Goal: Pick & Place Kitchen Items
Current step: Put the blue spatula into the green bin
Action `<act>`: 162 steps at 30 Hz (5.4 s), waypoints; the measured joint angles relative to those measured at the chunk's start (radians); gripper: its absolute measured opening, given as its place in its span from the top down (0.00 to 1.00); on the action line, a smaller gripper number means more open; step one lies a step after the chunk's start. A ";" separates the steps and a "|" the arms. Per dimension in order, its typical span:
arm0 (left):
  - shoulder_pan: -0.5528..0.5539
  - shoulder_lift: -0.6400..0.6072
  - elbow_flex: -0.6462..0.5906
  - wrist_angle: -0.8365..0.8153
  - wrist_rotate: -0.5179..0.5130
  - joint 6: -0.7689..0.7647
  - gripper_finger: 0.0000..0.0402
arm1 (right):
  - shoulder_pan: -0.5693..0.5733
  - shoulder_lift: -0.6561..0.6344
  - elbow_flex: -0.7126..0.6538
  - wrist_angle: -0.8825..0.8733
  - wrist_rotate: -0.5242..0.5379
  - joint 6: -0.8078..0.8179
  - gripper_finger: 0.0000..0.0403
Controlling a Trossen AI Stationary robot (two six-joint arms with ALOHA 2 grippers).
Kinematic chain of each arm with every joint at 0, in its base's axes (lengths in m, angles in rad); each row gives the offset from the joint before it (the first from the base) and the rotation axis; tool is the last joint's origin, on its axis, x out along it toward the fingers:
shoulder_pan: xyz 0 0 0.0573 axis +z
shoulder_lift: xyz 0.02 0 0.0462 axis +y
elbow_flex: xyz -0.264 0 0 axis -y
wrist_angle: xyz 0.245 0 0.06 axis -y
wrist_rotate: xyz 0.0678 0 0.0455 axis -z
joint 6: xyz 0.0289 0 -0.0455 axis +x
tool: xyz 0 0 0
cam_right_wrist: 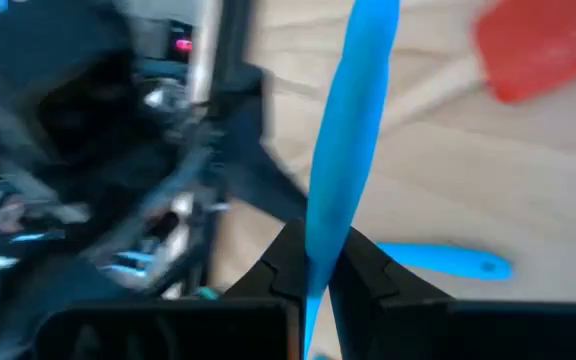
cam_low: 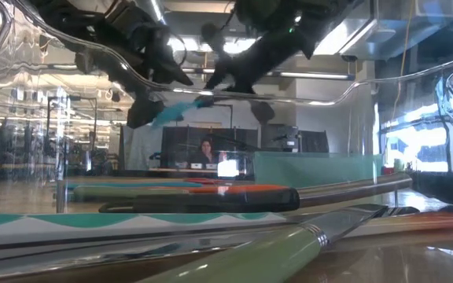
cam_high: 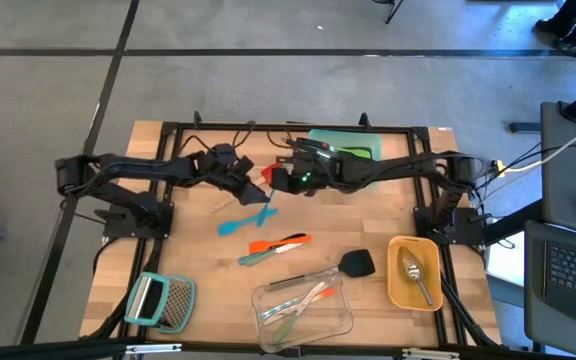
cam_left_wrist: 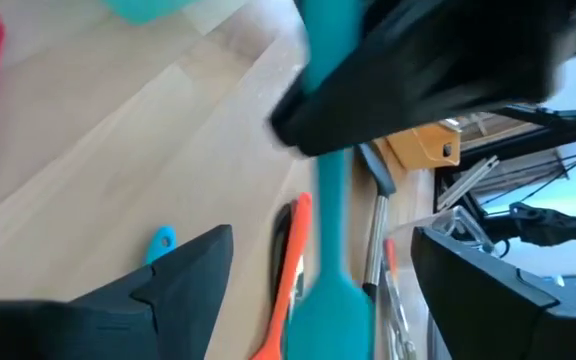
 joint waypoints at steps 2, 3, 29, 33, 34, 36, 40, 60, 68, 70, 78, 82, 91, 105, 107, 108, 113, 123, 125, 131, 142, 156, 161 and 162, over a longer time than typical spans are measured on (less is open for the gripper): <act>-0.001 -0.017 0.000 0.000 0.002 0.008 0.25 | -0.009 -0.031 0.014 -0.036 0.000 -0.034 0.95; -0.001 -0.029 0.000 -0.001 0.002 0.012 0.25 | -0.015 -0.049 0.020 -0.083 0.006 -0.059 0.95; -0.042 -0.093 0.000 -0.056 -0.038 0.019 0.26 | -0.218 -0.191 0.319 -0.873 0.244 -0.571 0.95; -0.042 -0.093 0.000 -0.056 -0.038 0.019 0.26 | -0.231 -0.191 0.319 -0.898 0.243 -0.620 0.95; -0.042 -0.093 0.000 -0.056 -0.038 0.019 0.26 | -0.234 -0.191 0.319 -0.903 0.243 -0.633 0.95; -0.042 -0.093 0.000 -0.056 -0.038 0.019 0.26 | -0.241 -0.191 0.319 -0.908 0.244 -0.655 0.95; -0.042 -0.093 0.000 -0.056 -0.038 0.025 0.26 | -0.254 -0.191 0.319 -0.922 0.247 -0.706 0.95; -0.042 -0.092 0.000 -0.012 -0.109 -0.023 0.26 | -0.374 -0.191 0.319 -1.011 0.240 -1.104 0.95; -0.042 -0.092 0.000 0.080 -0.221 -0.091 0.26 | -0.453 -0.191 0.319 -1.026 0.206 -1.334 0.95; -0.042 -0.092 0.000 0.080 -0.244 -0.101 0.26 | -0.473 -0.191 0.319 -1.026 0.206 -1.395 0.95; -0.056 -0.092 0.000 0.080 -0.295 -0.137 0.26 | -0.542 -0.191 0.319 -1.008 0.203 -1.563 0.95; -0.056 -0.092 0.000 0.080 -0.302 -0.142 0.26 | -0.572 -0.189 0.319 -1.006 0.140 -1.670 0.95; -0.056 -0.092 0.000 0.080 -0.319 -0.140 0.26 | -0.611 -0.161 0.318 -1.030 0.119 -1.928 0.95; -0.063 -0.092 0.000 0.080 -0.328 -0.134 0.26 | -0.615 -0.083 0.318 -1.088 0.055 -1.888 0.95; -0.070 -0.092 0.000 0.079 -0.338 -0.131 0.26 | -0.614 -0.068 0.318 -1.122 0.055 -1.877 0.95; -0.074 -0.092 0.000 0.080 -0.342 -0.131 0.26 | -0.614 -0.060 0.318 -1.134 0.055 -1.877 0.95; -0.094 -0.092 0.000 0.070 -0.365 -0.121 0.26 | -0.613 -0.040 0.318 -1.129 0.041 -1.902 0.95; -0.131 -0.092 0.000 0.042 -0.396 -0.120 0.26 | -0.613 0.011 0.318 -1.096 0.026 -1.977 0.95; -0.136 -0.092 0.000 0.040 -0.398 -0.120 0.26 | -0.612 0.025 0.318 -1.098 0.017 -1.971 0.95; -0.150 -0.092 0.000 0.041 -0.420 -0.120 0.26 | -0.609 0.055 0.318 -1.096 0.004 -1.967 0.95; -0.159 -0.092 0.000 0.041 -0.427 -0.122 0.26 | -0.609 0.065 0.318 -1.086 -0.004 -1.973 0.95; -0.159 -0.092 0.000 0.041 -0.440 -0.121 0.26 | -0.608 0.065 0.318 -1.082 -0.005 -1.950 0.95; -0.159 -0.092 0.000 0.041 -0.440 -0.118 0.26 | -0.595 0.065 0.318 -1.082 -0.004 -1.941 0.95; -0.159 -0.092 0.000 0.041 -0.440 -0.116 0.26 | -0.591 0.066 0.318 -1.081 -0.004 -1.941 0.95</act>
